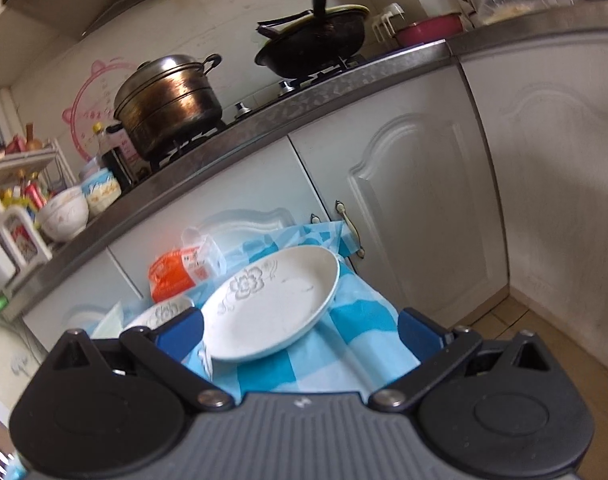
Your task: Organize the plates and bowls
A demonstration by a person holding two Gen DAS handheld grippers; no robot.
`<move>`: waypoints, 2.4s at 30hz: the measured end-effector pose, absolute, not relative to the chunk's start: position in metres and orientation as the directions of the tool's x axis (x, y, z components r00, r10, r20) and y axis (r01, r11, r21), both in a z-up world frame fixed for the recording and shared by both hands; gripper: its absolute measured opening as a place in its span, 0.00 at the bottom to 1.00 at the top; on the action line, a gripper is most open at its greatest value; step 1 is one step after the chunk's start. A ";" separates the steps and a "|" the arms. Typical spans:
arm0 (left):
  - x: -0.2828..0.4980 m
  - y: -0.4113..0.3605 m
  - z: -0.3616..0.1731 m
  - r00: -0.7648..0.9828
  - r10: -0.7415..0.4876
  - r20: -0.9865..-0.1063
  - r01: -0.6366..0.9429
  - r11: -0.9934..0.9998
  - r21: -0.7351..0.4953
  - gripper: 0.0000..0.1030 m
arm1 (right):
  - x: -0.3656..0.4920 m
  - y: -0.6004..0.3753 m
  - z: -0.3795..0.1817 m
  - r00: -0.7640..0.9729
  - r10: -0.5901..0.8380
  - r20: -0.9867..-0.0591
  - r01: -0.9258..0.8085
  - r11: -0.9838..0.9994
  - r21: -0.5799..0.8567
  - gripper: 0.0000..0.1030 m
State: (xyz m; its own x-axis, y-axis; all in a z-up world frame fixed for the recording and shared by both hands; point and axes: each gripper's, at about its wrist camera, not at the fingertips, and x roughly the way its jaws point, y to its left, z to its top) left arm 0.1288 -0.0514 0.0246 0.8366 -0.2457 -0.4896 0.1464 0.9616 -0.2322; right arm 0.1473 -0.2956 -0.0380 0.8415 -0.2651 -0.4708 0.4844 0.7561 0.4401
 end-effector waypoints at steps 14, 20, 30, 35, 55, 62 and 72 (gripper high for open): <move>0.240 -0.154 0.046 0.773 -0.381 -0.507 0.365 0.921 -0.135 1.00 | 0.190 -0.330 -0.052 0.883 -0.110 -0.455 0.389 0.715 0.582 0.95; 0.285 -0.195 0.034 0.726 -0.396 -0.562 0.429 0.900 -0.081 1.00 | 0.194 -0.339 -0.064 0.880 -0.087 -0.466 0.395 0.678 0.620 0.92; 0.352 -0.240 0.014 0.661 -0.410 -0.629 0.461 0.883 -0.091 1.00 | 0.194 -0.345 -0.069 0.906 -0.069 -0.418 0.359 0.647 0.673 0.91; 0.382 -0.260 0.002 0.633 -0.412 -0.656 0.481 0.873 -0.085 1.00 | 0.200 -0.341 -0.069 0.913 -0.038 -0.407 0.330 0.655 0.679 0.85; 0.465 -0.288 -0.053 0.486 -0.379 -0.787 0.465 0.875 -0.134 0.86 | 0.210 -0.338 -0.086 0.890 -0.051 -0.453 0.372 0.654 0.658 0.78; 0.473 -0.295 -0.069 0.468 -0.346 -0.813 0.460 0.881 -0.110 0.69 | 0.212 -0.339 -0.089 0.888 -0.052 -0.457 0.376 0.654 0.656 0.77; 0.476 -0.303 -0.081 0.460 -0.312 -0.831 0.479 0.876 -0.064 0.42 | 0.218 -0.337 -0.091 0.875 -0.047 -0.481 0.383 0.675 0.631 0.73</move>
State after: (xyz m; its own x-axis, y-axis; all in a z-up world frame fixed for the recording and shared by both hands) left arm 0.4756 -0.3027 -0.0810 0.4602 -0.3120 -0.8312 0.4788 0.8756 -0.0635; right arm 0.2183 -0.3369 -0.0914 0.8754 -0.0474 -0.4812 0.3832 0.6749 0.6307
